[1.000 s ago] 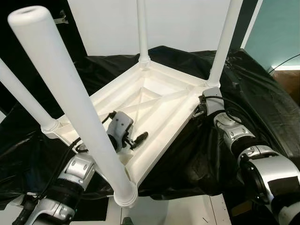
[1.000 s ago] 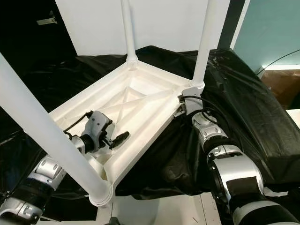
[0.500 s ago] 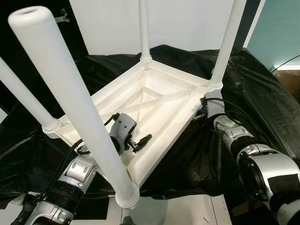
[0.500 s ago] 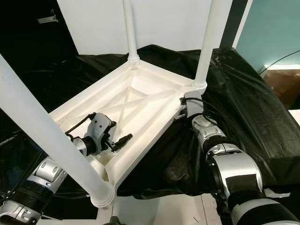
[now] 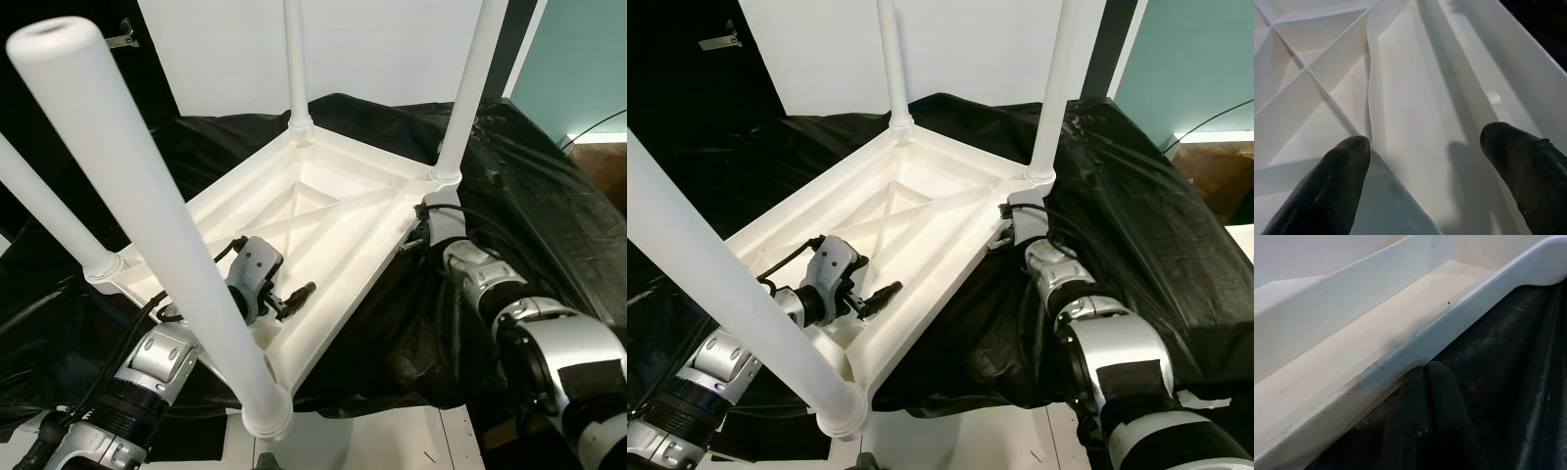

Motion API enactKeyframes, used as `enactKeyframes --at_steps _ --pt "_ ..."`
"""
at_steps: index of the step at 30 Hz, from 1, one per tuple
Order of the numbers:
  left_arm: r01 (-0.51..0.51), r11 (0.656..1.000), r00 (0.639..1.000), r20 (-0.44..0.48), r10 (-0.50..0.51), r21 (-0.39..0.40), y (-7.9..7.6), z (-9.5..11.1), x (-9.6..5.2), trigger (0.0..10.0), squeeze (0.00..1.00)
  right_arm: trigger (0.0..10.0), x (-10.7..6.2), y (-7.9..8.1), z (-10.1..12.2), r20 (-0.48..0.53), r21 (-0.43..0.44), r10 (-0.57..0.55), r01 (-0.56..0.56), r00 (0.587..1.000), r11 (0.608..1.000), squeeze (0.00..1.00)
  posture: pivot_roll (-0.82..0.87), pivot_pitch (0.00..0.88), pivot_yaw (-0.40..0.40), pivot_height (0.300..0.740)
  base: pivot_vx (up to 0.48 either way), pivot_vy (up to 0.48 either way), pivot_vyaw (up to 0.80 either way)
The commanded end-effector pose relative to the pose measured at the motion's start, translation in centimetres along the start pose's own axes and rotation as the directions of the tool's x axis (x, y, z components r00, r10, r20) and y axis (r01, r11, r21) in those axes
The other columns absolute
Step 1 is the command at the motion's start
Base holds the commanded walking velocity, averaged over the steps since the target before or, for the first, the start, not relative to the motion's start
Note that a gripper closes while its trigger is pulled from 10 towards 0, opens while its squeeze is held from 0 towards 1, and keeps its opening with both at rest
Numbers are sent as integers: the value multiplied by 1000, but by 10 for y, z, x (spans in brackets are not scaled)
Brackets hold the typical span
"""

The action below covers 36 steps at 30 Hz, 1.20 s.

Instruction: Building children table

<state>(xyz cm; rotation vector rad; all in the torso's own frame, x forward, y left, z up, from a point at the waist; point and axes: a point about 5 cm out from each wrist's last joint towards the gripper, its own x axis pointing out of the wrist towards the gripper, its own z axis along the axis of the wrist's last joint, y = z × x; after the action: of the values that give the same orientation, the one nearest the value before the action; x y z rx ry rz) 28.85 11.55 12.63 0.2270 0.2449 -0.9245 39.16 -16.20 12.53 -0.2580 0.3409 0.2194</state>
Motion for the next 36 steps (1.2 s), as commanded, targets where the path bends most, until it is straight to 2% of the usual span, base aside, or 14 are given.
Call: enactKeyframes --at_steps 1,2,5,10,16,17,18,19,21,22,24,27,31,36 --pt "375 926 926 -32 -377 -50 -37 -12 4 10000 0 10000 5 19 22 65 -12 93 -92 994 996 0 175 64 27 740 0 0 0" --pt "375 926 926 -32 -377 -50 -37 -12 4 10000 0 10000 5 19 22 65 -12 93 -92 994 996 0 175 64 27 740 0 0 0" --pt "356 932 933 -26 -359 -70 -38 -16 1 10000 0 10000 6 46 32 120 -66 253 -246 960 967 0 175 52 17 740 0 0 0" --pt "346 935 937 -22 -349 -78 -38 -17 1 10000 0 10000 5 56 30 140 -103 314 -302 939 948 0 163 47 13 740 0 0 0" --pt "317 945 948 40 -314 -82 -35 -10 9 10000 0 10000 0 45 24 252 -119 180 -155 951 981 0 95 34 20 740 0 0 0" --pt "285 956 957 69 -281 -69 -31 -6 13 10000 0 10000 -3 34 24 298 -116 91 -58 950 992 0 66 31 29 740 0 0 0" --pt "224 974 965 152 -215 -45 -24 6 20 10000 0 10000 -11 25 25 373 -96 -2 41 928 995 0 36 28 37 740 0 0 0" --pt "224 974 965 152 -215 -45 -24 6 20 10000 0 10000 -11 25 25 373 -96 -2 41 928 995 0 36 28 37 740 0 0 0" --pt "132 990 947 301 -113 -42 -13 28 26 10000 0 10000 -29 19 23 469 -91 -93 153 878 984 0 8 28 45 740 0 0 0" --pt "132 990 947 301 -113 -42 -13 28 26 10000 0 10000 -29 19 23 469 -91 -93 153 878 984 0 8 28 45 740 0 0 0" --pt "105 991 897 438 -57 -87 -4 49 26 10000 0 10000 -46 27 13 493 -89 -118 185 862 979 0 -15 28 54 740 0 0 0" --pt "148 985 873 480 -87 -91 -4 56 25 10000 0 10000 -57 42 2 473 -76 -98 152 875 985 0 -65 27 70 740 0 0 0" --pt "167 982 871 480 -107 -85 -4 55 26 10000 0 10000 -65 52 -6 447 -50 -96 132 890 990 0 -79 24 72 740 0 0 0" --pt "102 989 901 431 -46 -108 6 47 28 10000 0 10000 -81 66 -11 397 21 -81 79 914 997 0 -74 27 63 740 0 0 0"
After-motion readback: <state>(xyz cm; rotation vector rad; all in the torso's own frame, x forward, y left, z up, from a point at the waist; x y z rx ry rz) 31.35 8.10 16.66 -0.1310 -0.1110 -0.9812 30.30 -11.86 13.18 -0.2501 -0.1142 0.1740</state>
